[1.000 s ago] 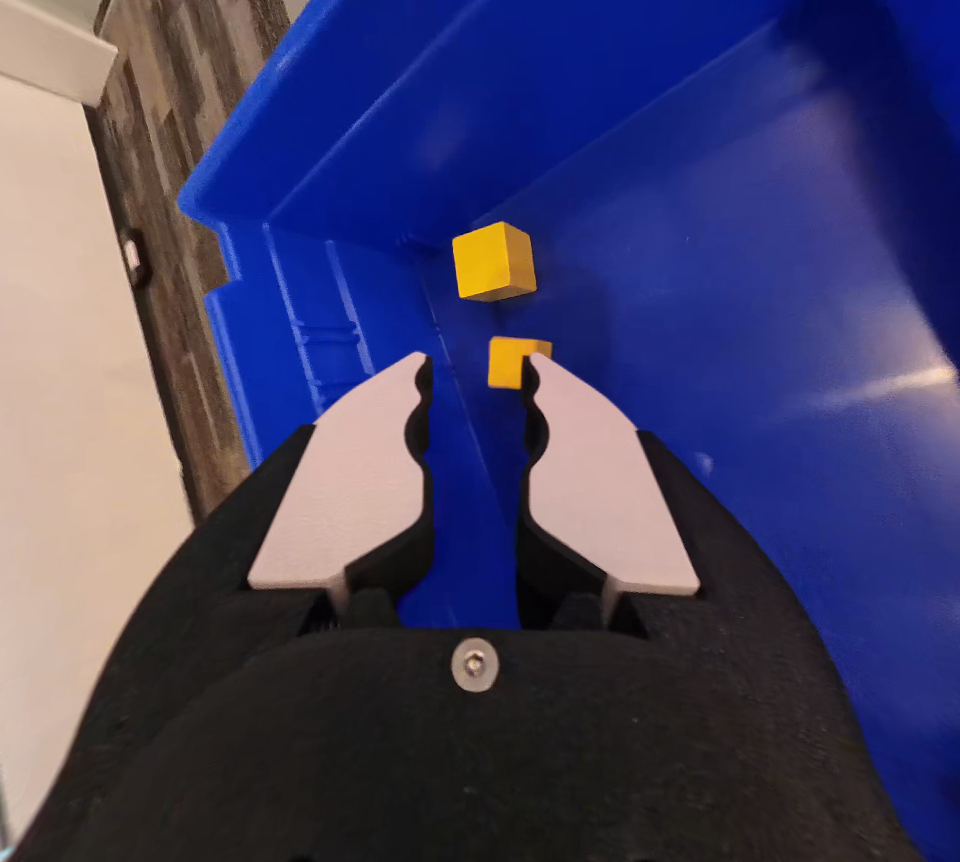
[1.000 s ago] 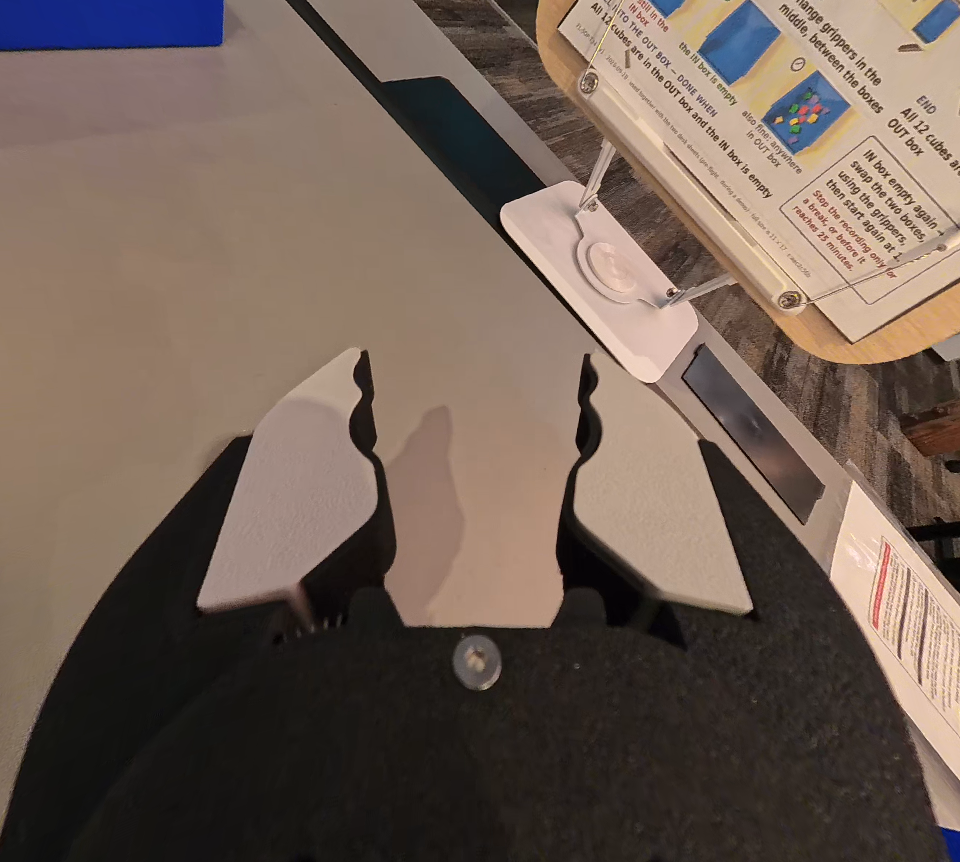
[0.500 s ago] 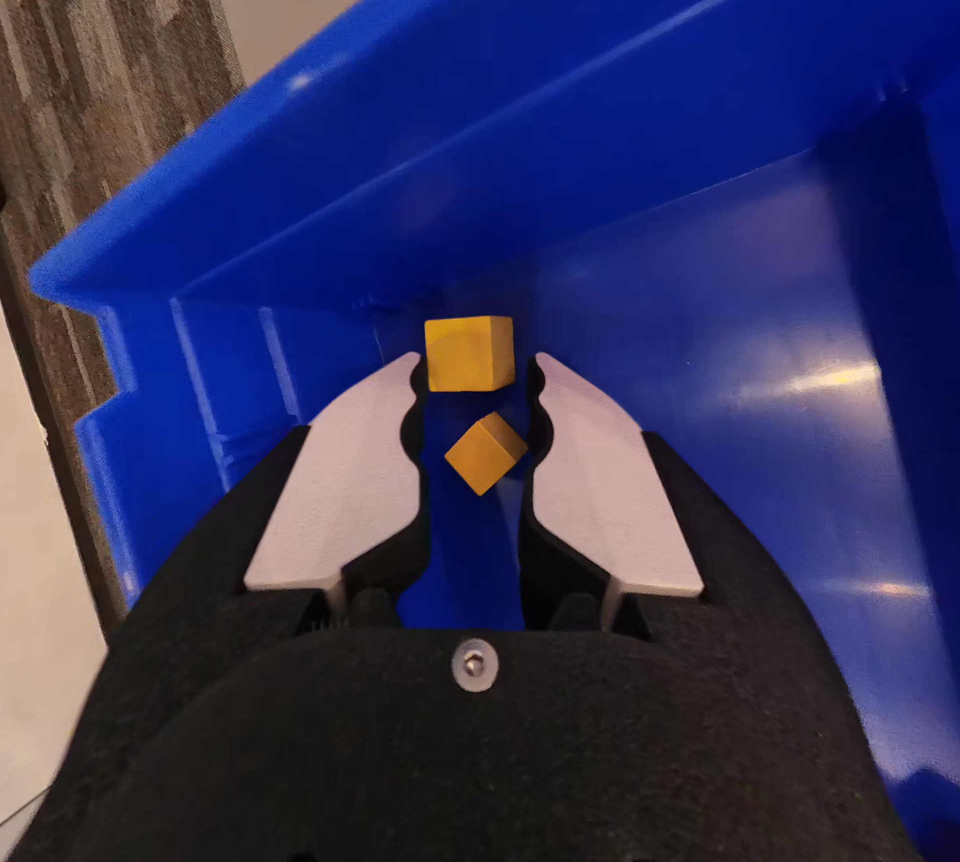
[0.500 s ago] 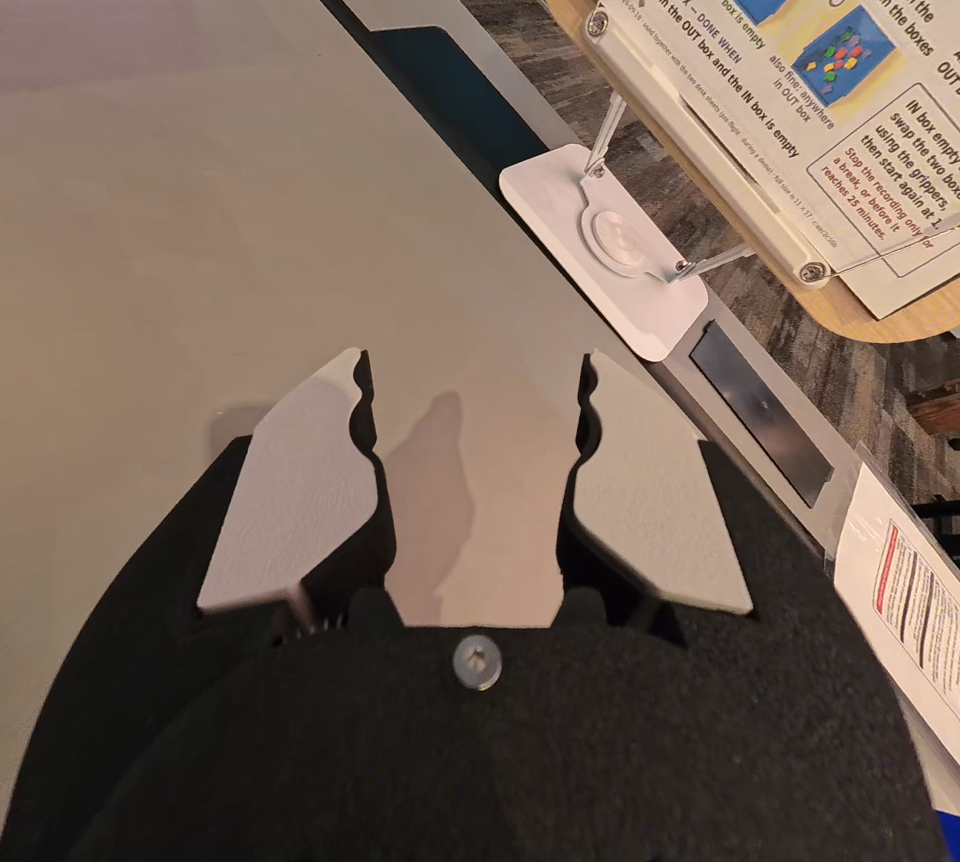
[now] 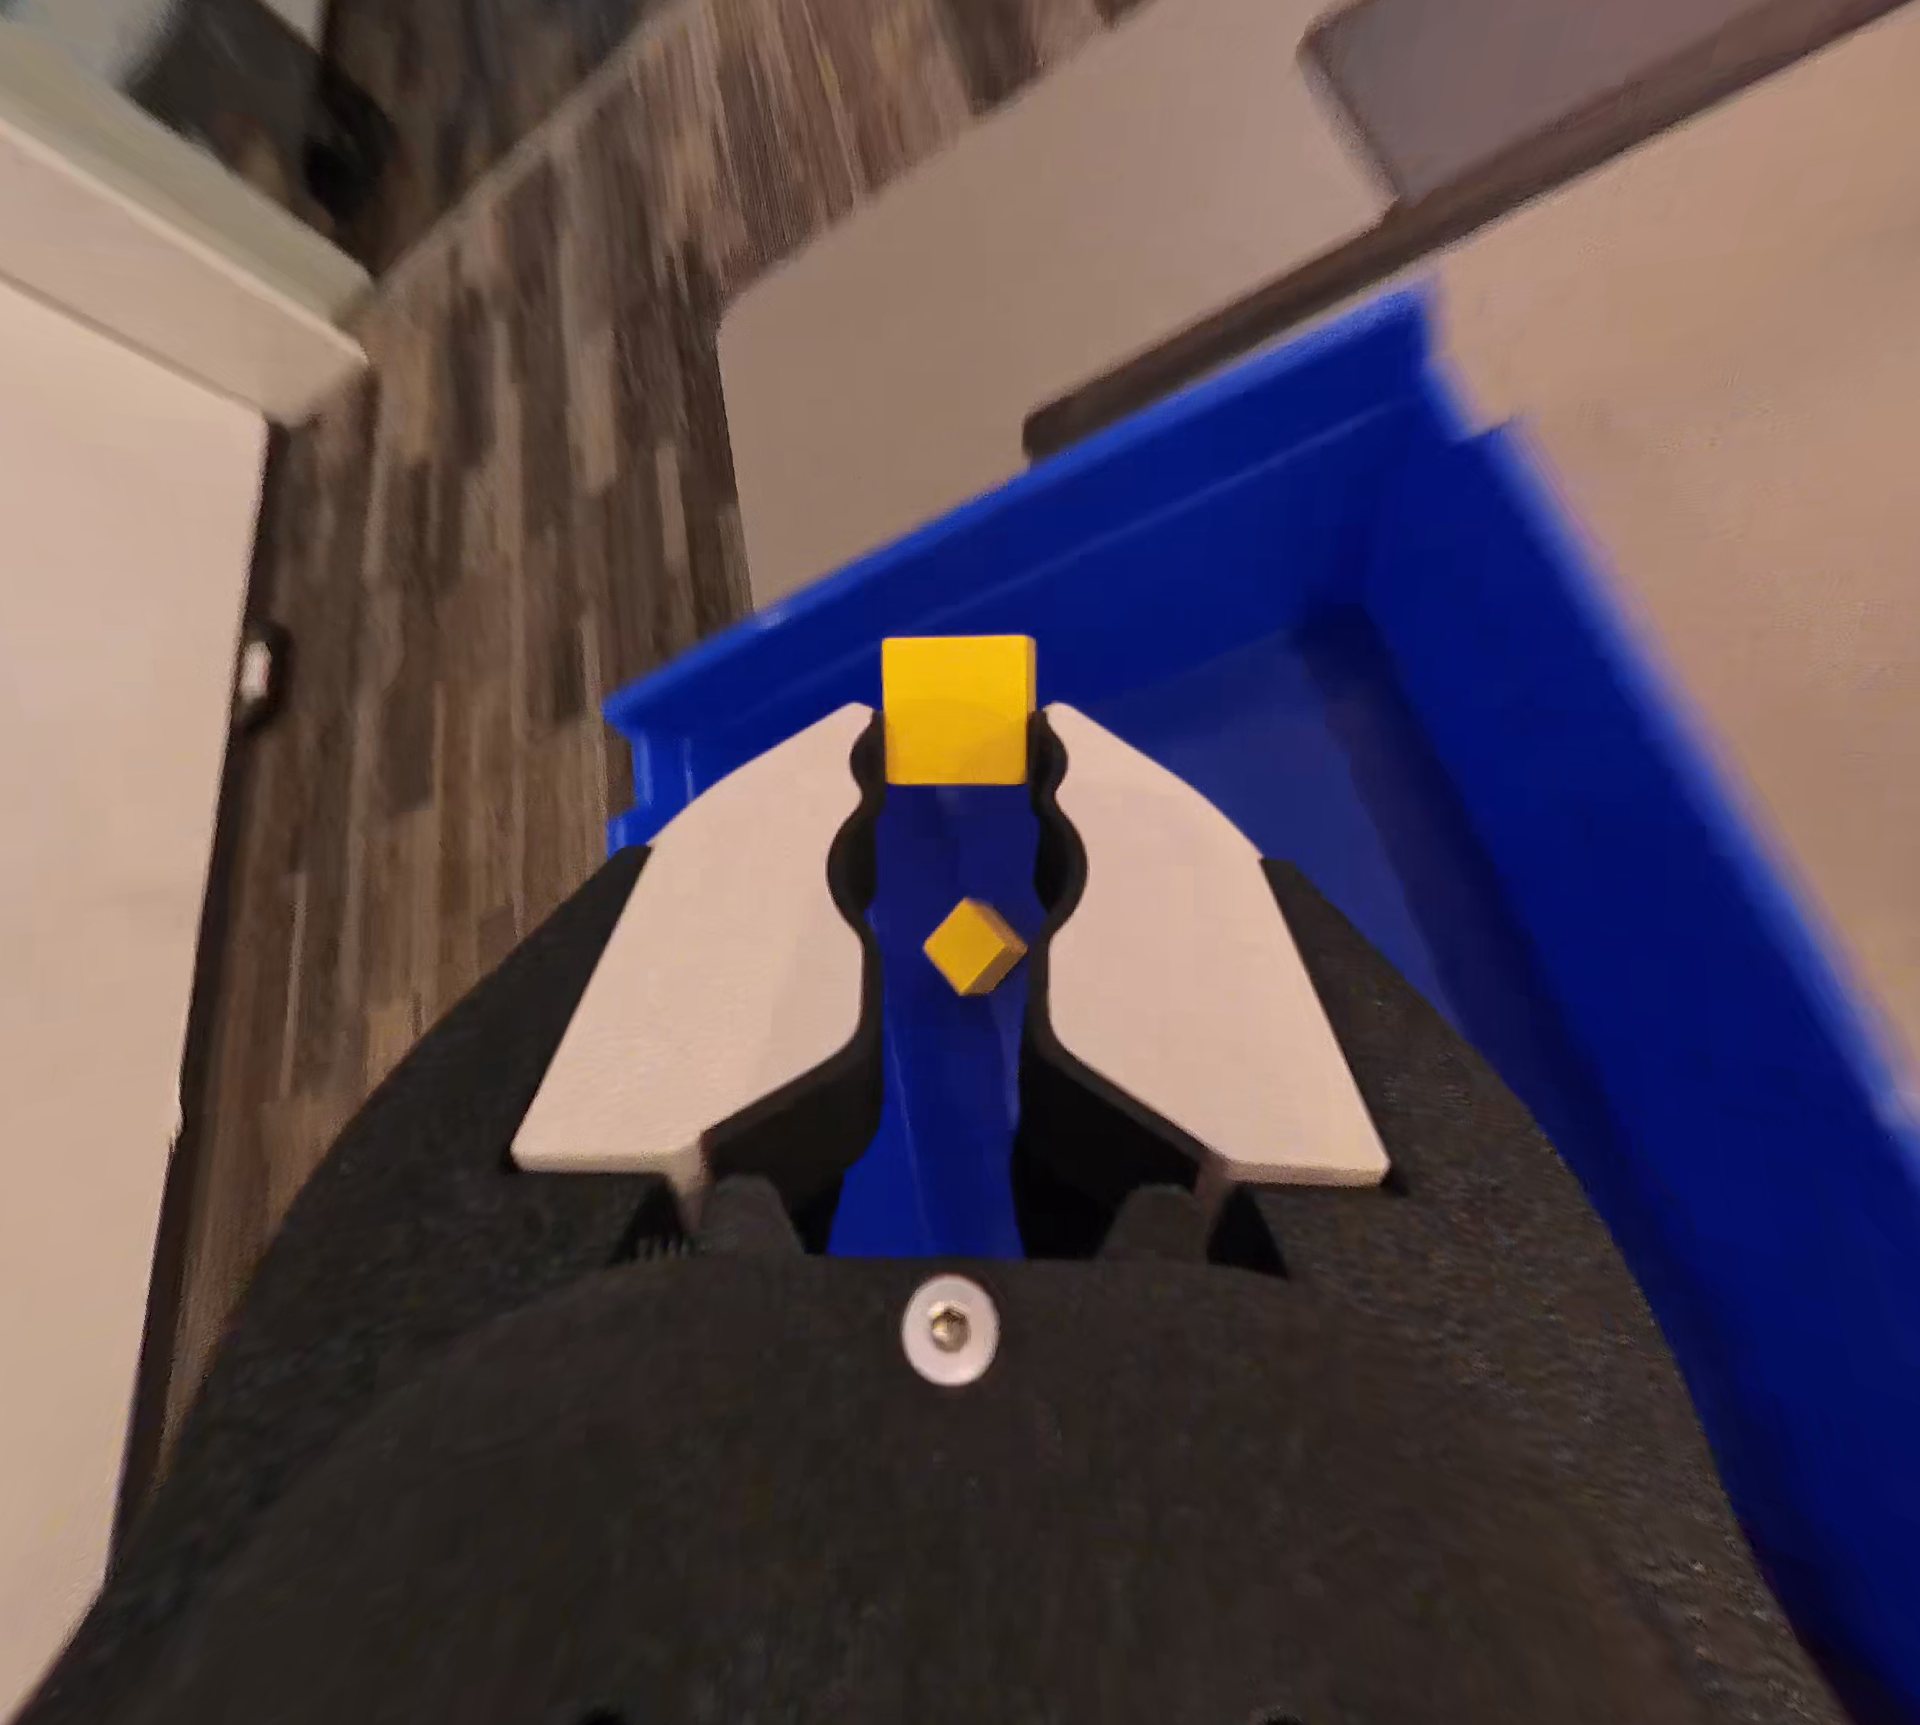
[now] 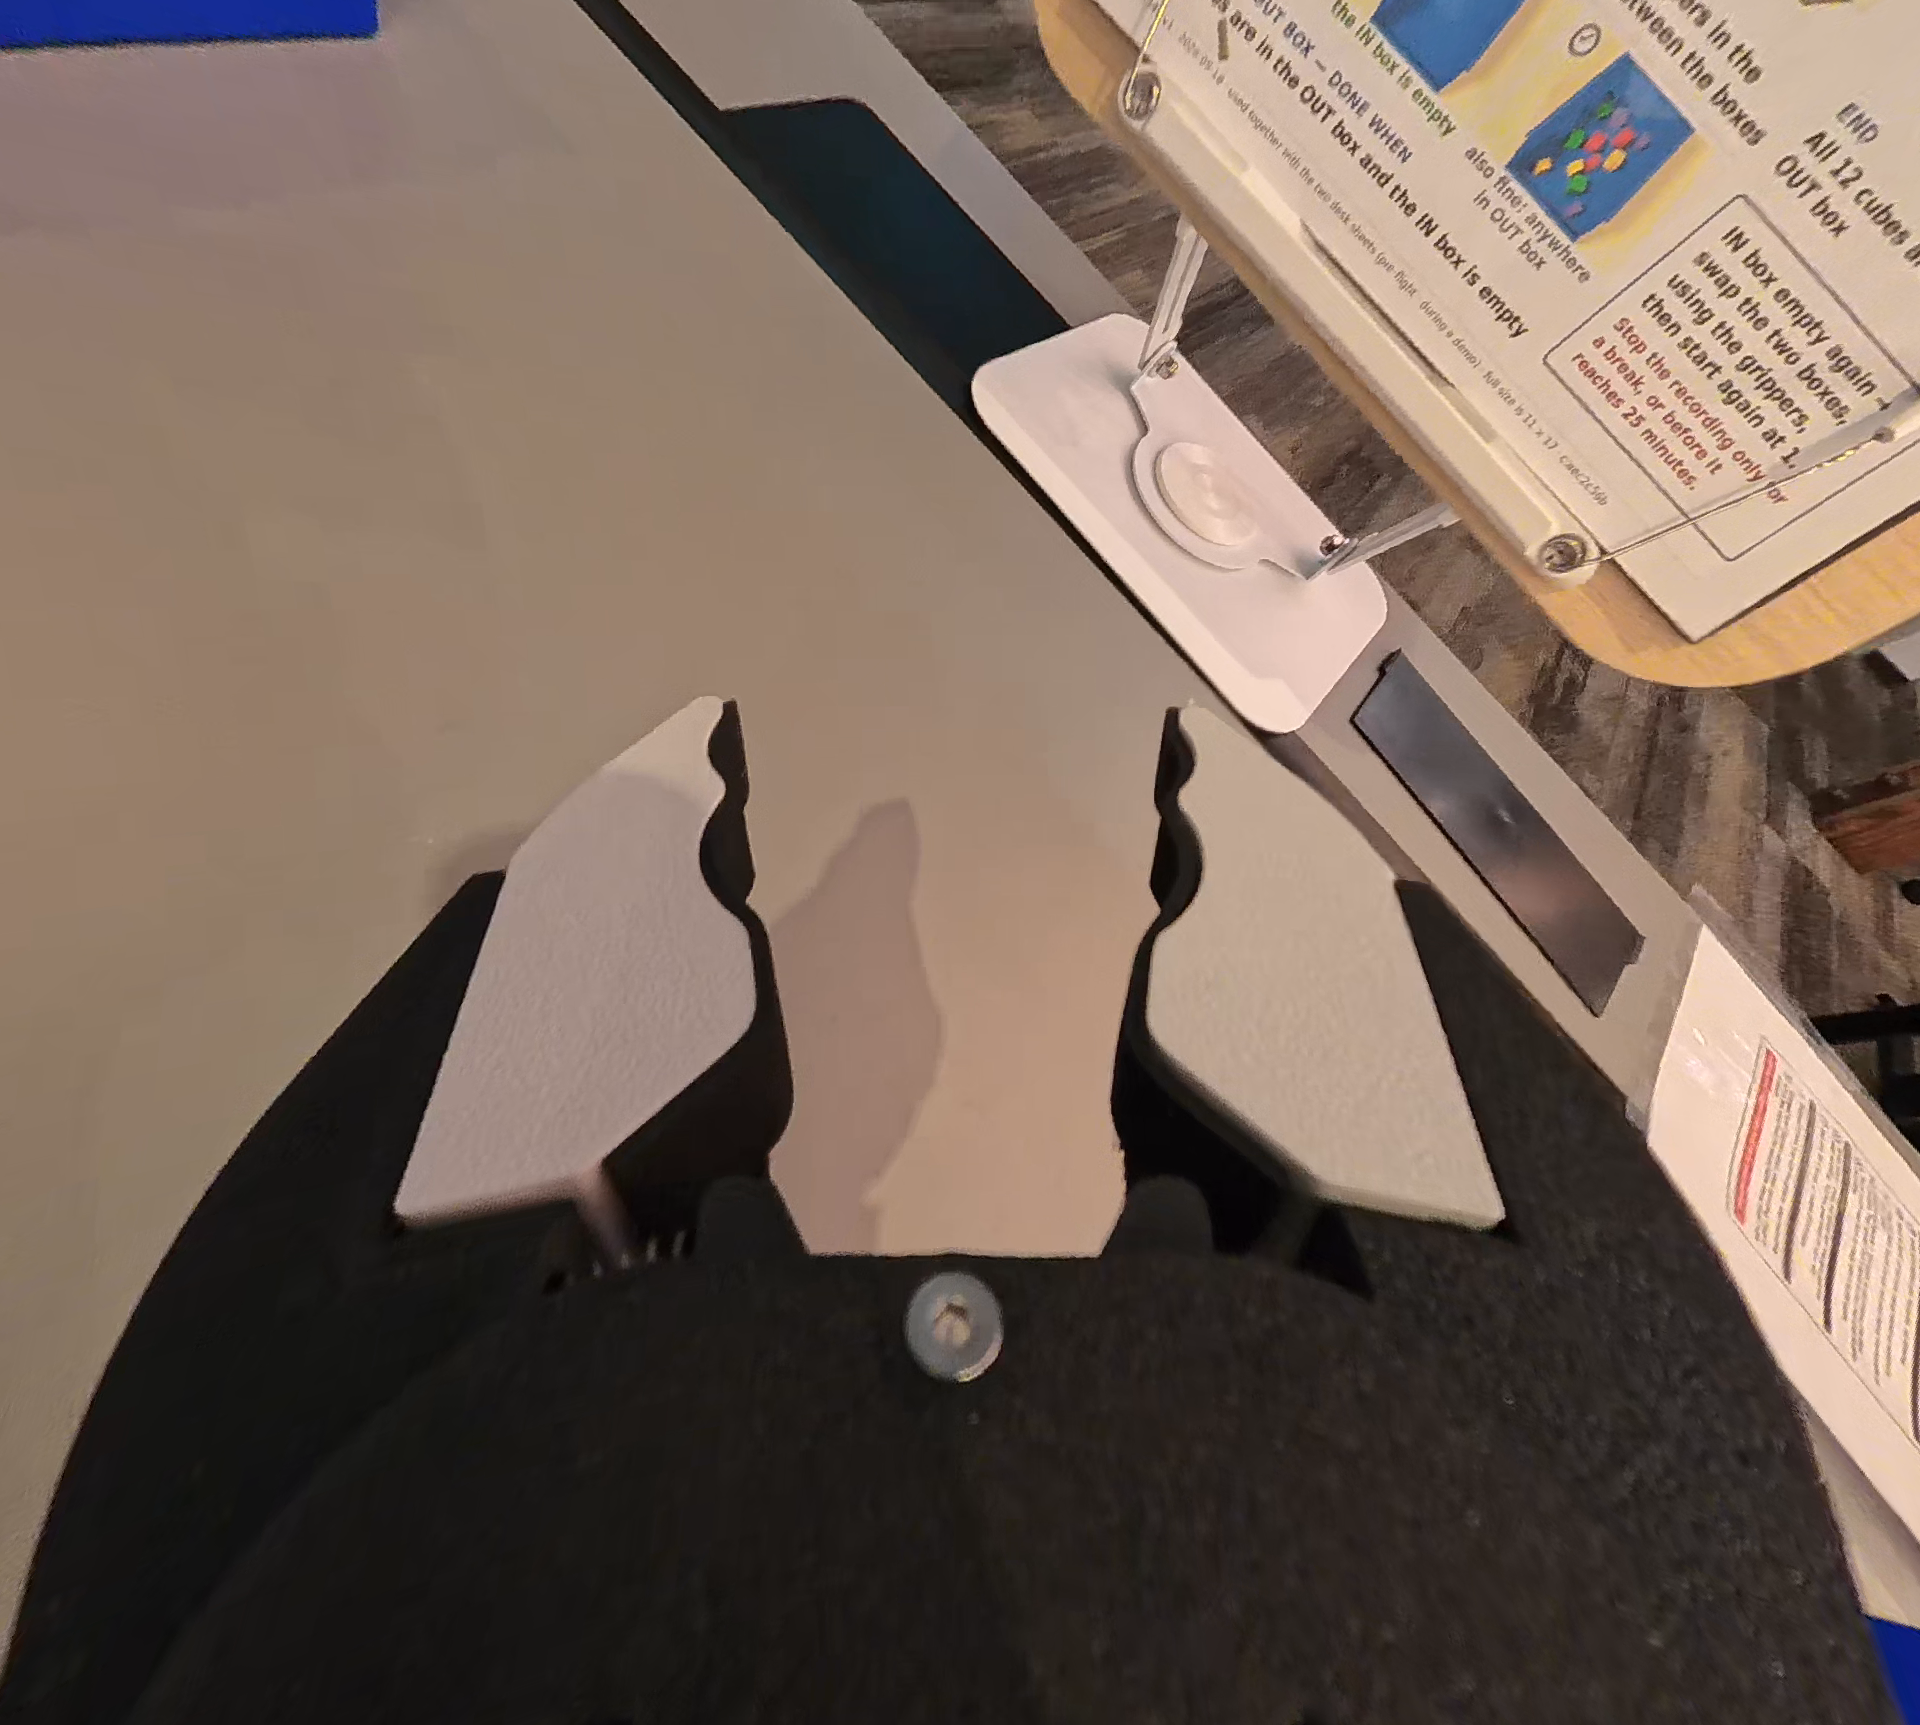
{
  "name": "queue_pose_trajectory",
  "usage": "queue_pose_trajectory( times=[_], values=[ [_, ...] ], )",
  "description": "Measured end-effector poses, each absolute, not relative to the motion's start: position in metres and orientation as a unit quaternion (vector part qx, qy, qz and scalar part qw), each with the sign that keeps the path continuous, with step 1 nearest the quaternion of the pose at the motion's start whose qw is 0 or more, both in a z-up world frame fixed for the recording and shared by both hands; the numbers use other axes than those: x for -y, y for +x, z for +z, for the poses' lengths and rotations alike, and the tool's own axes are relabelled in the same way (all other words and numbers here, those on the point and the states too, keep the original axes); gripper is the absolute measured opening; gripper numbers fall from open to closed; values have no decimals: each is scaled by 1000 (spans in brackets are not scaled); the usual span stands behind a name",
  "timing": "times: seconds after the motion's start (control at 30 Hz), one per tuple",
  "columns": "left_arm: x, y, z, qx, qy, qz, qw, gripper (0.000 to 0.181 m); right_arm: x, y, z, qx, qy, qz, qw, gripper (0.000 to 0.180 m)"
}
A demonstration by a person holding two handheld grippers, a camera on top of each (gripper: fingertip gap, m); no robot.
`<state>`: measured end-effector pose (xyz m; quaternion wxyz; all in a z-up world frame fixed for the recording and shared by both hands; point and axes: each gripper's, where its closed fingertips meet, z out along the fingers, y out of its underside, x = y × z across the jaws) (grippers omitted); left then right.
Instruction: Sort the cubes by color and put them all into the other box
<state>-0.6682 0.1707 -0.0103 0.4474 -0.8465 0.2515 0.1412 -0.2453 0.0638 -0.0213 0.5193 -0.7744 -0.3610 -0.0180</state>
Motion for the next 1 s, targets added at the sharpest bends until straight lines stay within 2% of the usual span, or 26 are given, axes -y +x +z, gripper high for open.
queue_pose_trajectory(
  times=[0.2,0.33,0.5,0.83,1.0],
  values=[
    [-115,-531,69,-343,-724,77,594,26,-44,-251,23,354,-749,24,560,71],
    [-74,-431,76,-401,-655,31,640,26,-25,-253,53,339,-740,69,577,71],
    [-34,-332,61,-456,-603,-38,653,26,-8,-260,64,310,-747,163,565,71],
    [2,-269,52,-510,-537,-88,666,26,-4,-264,51,296,-771,233,514,71],
    [10,-263,49,-527,-523,-93,664,26,0,-275,41,312,-774,247,493,55]
  ],
)
